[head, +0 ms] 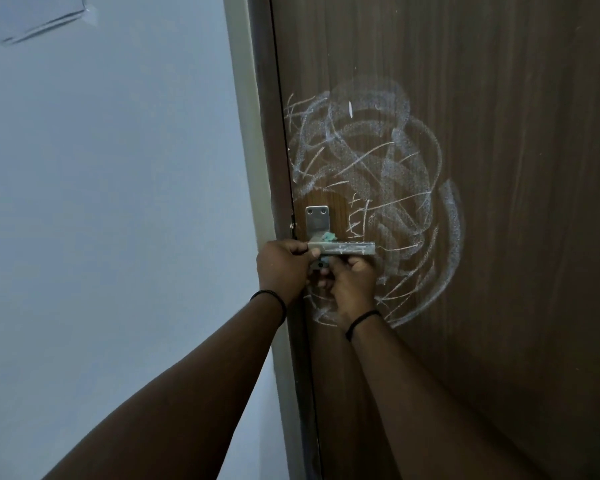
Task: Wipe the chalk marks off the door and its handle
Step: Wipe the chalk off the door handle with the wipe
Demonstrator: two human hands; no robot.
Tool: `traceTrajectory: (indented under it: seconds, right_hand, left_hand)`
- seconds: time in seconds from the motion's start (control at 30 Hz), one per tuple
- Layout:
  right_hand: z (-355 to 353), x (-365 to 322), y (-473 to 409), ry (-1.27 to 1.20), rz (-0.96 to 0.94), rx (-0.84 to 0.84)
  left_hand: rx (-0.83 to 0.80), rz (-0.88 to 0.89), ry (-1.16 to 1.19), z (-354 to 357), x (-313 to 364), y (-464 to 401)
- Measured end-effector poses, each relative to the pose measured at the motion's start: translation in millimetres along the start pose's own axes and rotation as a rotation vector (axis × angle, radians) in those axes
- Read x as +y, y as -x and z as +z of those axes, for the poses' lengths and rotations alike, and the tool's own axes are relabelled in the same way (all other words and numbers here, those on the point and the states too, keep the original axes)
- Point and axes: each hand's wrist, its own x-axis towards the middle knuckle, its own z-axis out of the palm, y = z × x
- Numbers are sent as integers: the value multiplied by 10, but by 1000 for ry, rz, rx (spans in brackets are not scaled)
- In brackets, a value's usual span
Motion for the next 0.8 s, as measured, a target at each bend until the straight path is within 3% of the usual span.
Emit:
traceTrajectory:
  seconds: [0.1, 0.17, 0.27, 0.33, 0.53, 0.63, 0.8]
  right_hand:
    - [-143, 7, 108, 157, -10, -132]
    - [-263, 18, 210, 296, -84, -115]
    - [-310, -62, 296, 353, -334, 64]
    - [-274, -155, 322, 417, -470, 93]
    - [-128, -326, 278, 1047, -1095, 65]
    - [-98, -318, 171, 1282, -1204, 15]
    - [-132, -300, 112, 1453, -1260, -8]
  left_hand:
    - [-7, -25, -39, -1, 72, -30]
    - [-3, -28, -46, 7, 86, -37]
    - [59, 71, -112, 17, 77, 12]
    - [61, 120, -106, 25, 60, 45]
    - [9, 91, 81, -32, -67, 61]
    - [-35, 65, 145, -57, -106, 61]
    - [-33, 67, 152, -61, -71, 43]
